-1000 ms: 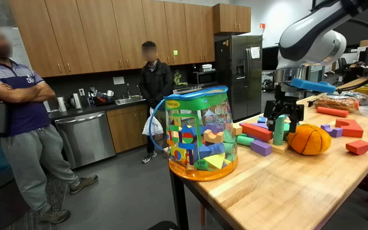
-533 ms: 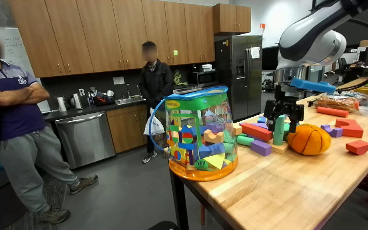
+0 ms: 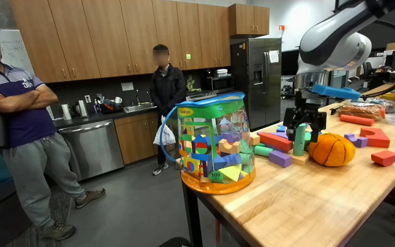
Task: Remove one blue block from the clear bag.
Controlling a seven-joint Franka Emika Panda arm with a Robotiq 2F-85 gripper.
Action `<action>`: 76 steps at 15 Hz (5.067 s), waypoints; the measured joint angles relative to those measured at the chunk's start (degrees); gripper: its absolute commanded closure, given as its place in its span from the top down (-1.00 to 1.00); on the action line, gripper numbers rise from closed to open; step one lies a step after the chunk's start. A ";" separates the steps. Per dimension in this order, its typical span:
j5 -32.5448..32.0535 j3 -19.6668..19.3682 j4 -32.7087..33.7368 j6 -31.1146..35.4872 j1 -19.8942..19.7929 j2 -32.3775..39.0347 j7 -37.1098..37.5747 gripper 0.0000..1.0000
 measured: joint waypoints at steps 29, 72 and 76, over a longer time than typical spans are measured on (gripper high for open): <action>-16.09 18.83 27.87 11.32 1.90 5.01 9.86 1.00; -22.55 17.40 43.62 5.01 11.28 29.07 18.27 1.00; -19.89 17.29 35.86 11.73 11.28 27.66 18.27 1.00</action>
